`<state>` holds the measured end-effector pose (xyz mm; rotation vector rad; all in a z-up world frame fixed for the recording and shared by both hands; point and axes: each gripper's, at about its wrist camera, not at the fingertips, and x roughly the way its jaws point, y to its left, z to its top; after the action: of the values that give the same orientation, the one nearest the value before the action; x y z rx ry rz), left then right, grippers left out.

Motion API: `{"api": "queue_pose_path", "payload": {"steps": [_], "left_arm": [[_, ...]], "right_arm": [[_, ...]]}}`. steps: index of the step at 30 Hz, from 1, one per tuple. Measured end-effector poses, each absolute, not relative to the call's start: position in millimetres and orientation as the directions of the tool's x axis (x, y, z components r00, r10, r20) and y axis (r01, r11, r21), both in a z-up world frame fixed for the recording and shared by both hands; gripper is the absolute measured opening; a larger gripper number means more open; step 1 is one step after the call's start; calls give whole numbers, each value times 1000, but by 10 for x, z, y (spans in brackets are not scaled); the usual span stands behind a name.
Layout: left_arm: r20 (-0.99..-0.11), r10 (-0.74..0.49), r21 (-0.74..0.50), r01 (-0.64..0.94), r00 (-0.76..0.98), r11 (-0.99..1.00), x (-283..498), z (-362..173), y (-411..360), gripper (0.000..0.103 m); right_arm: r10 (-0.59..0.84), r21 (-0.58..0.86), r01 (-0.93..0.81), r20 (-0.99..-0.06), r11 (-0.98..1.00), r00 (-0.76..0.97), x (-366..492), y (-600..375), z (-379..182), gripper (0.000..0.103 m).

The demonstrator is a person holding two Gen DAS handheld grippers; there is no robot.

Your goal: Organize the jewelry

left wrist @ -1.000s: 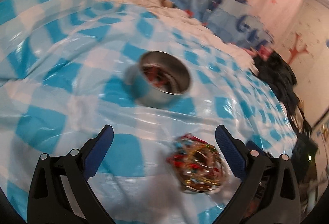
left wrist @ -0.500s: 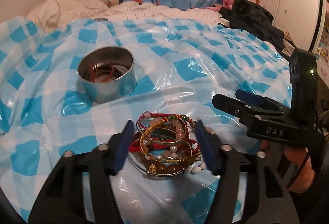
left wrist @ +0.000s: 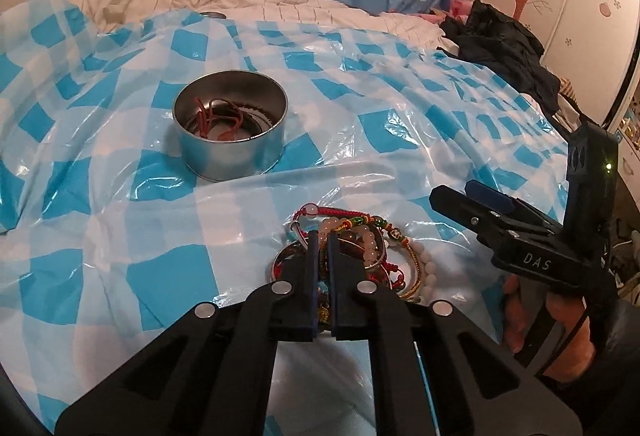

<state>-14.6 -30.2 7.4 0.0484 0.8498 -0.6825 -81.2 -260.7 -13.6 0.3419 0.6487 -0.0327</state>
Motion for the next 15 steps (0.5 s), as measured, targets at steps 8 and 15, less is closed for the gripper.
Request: {"api": "queue_pose_path", "payload": {"steps": [8,15], "left_arm": [[-598,-627,-364,528,499,768,-55,397,71,2],[-569,-606,-403,453,557,795,34,511,328,2]], "right_arm": [[78,301,132,-595,945,800,-812,-2602,-131,93],[188,235,-68,-537,970,823,-863,-2207,10,93]]}}
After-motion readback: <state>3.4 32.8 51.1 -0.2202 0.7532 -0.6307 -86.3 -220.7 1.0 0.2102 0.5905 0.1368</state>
